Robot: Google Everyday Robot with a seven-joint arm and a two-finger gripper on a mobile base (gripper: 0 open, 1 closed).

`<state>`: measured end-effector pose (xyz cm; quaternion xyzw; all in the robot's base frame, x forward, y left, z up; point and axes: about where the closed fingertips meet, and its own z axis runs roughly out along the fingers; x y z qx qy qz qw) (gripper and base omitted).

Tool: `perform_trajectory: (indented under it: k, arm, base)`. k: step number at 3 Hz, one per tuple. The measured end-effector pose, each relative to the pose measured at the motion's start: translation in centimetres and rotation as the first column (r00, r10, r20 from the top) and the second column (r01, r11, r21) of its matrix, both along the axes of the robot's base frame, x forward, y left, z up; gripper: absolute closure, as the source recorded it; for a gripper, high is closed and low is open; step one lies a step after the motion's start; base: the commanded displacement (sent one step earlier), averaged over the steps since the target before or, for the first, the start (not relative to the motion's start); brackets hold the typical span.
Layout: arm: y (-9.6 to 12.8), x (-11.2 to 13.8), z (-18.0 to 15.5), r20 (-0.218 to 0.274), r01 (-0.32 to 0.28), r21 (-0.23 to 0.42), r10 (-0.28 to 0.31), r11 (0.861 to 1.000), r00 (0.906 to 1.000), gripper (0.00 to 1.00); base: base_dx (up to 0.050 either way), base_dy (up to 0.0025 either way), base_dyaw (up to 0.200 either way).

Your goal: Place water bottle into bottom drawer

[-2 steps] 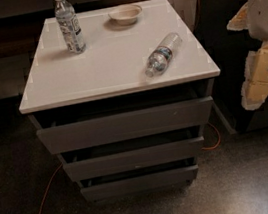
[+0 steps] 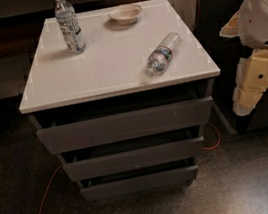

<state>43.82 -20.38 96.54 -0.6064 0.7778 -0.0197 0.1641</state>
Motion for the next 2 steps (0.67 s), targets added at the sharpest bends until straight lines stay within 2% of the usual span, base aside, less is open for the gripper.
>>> perform_trajectory:
  k: [1,2]
  arm:
    - [3.7,-0.8,-5.0,-0.048,-0.030,0.099,0.035,0.995,0.9982,0.00]
    - [6.8,-1.6,-9.8,-0.074,-0.073,0.177,0.087,0.982,0.9934,0.00]
  base:
    - [0.000,0.00000,0.000]
    - [0.000,0.00000,0.000]
